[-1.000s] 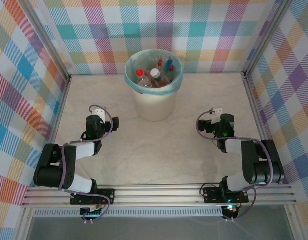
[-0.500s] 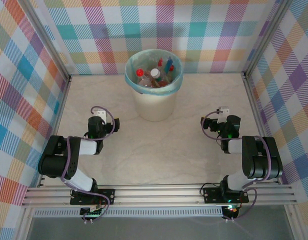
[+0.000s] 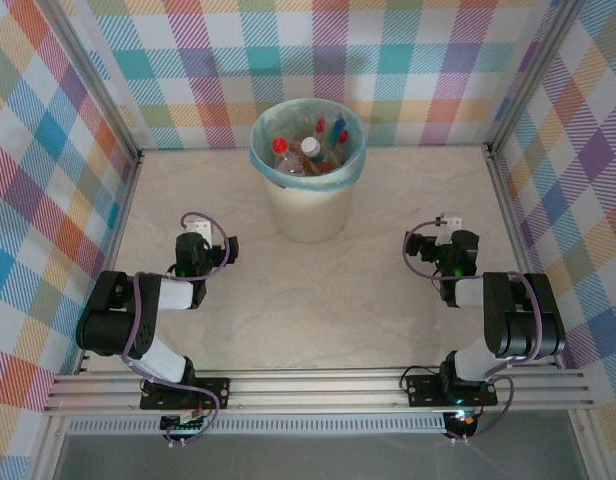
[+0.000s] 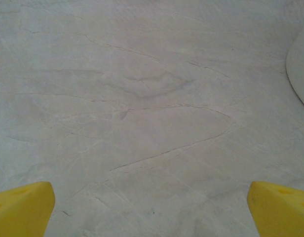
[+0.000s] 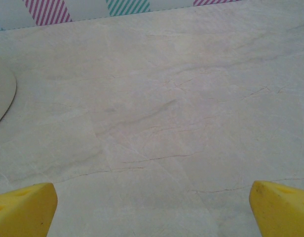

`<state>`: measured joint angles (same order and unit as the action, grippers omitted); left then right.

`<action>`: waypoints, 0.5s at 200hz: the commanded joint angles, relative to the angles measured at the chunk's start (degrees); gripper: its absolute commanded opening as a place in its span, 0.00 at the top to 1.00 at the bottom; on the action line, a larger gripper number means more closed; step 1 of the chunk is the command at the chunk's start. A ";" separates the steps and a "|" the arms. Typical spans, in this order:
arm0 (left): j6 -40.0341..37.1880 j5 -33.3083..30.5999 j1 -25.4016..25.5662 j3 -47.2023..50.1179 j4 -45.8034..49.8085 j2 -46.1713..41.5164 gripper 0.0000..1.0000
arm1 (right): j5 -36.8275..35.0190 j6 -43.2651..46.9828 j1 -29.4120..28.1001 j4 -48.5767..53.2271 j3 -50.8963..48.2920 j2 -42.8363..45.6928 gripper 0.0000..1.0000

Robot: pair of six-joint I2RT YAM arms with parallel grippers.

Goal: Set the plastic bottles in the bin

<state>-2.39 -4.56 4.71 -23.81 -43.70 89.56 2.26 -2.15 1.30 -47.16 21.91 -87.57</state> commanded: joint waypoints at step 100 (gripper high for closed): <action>0.73 -0.17 -0.91 -0.89 -1.45 0.18 0.00 | 2.13 1.45 -0.60 0.22 1.91 -0.30 0.00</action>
<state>-2.39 -4.56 4.67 -23.81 -43.70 89.56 3.27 -1.28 1.04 -46.26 22.83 -87.57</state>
